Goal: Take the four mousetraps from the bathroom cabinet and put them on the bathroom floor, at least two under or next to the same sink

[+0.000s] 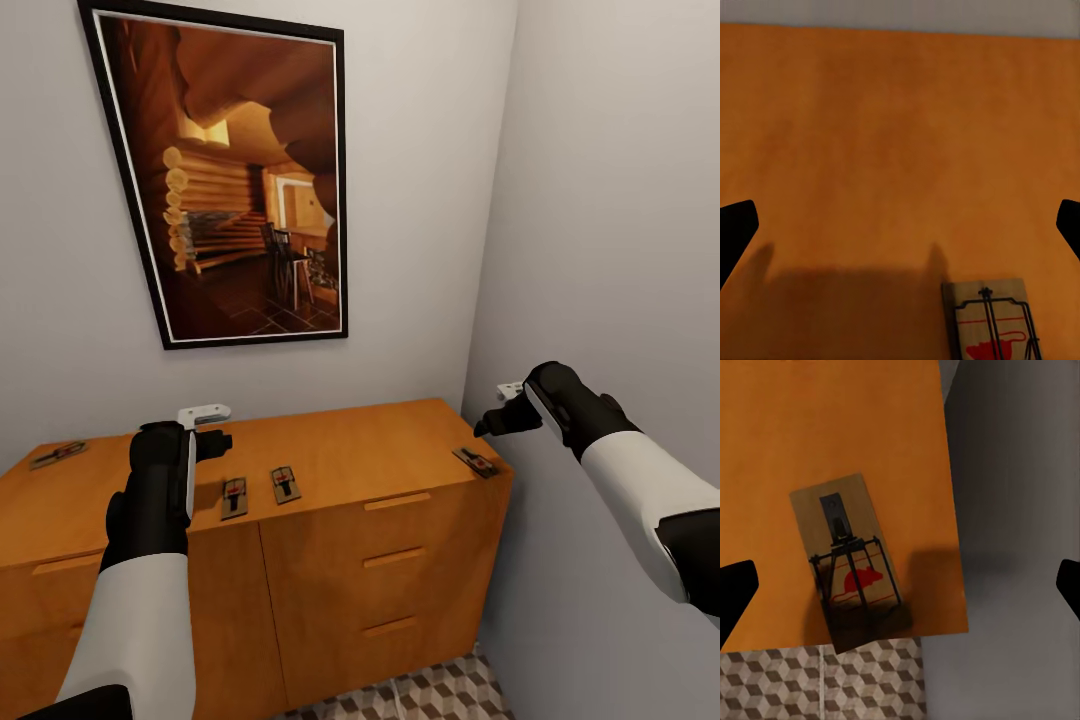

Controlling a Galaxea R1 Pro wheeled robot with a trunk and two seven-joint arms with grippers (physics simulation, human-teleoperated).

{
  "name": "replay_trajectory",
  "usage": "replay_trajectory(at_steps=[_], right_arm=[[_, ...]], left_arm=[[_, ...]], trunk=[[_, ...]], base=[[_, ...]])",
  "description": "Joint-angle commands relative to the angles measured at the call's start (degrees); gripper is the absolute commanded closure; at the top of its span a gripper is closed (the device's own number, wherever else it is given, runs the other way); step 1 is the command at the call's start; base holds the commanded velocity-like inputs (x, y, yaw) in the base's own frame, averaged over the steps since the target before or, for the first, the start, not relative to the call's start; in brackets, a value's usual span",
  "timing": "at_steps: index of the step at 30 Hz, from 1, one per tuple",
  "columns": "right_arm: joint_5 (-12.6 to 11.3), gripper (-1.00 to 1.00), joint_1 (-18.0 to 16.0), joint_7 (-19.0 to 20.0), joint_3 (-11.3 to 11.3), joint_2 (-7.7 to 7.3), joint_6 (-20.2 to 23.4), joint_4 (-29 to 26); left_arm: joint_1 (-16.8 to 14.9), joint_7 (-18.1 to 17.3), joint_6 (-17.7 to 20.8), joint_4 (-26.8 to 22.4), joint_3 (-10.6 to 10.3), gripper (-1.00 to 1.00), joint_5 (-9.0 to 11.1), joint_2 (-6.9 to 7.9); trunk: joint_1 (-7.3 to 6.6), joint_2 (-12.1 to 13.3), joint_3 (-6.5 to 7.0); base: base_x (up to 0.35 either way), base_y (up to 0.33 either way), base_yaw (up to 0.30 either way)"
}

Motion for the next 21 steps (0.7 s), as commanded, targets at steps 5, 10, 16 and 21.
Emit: replay_trajectory(at_steps=[5, 10, 16, 21], right_arm=[[-0.02, -1.0, -0.06, 0.15, 0.39, -0.08, 0.16, -0.06], [-0.02, -1.0, -0.06, 0.15, 0.39, -0.08, 0.16, -0.07], [0.03, -1.0, -0.06, 0.2, 0.39, -0.08, 0.16, -0.07], [0.13, -1.0, -0.06, 0.19, 0.39, -0.08, 0.16, -0.09]], left_arm=[[-0.06, -0.49, 0.17, -0.02, 0.13, -1.0, -0.49, -0.06], [-0.06, -0.49, 0.17, -0.04, 0.13, -1.0, -0.45, -0.02], [-0.06, -0.49, 0.17, -0.06, 0.13, -1.0, -0.42, 0.02], [-0.06, -0.49, 0.17, -0.07, 0.13, -1.0, -0.41, 0.0]], trunk=[[0.0, -0.04, -0.07], [0.0, -0.04, -0.07], [0.0, -0.04, -0.07], [0.0, -0.04, -0.07]], base=[[0.04, 0.0, 0.0], [0.112, 0.0, 0.0], [0.05, 0.0, 0.0], [0.014, 0.0, 0.0]])
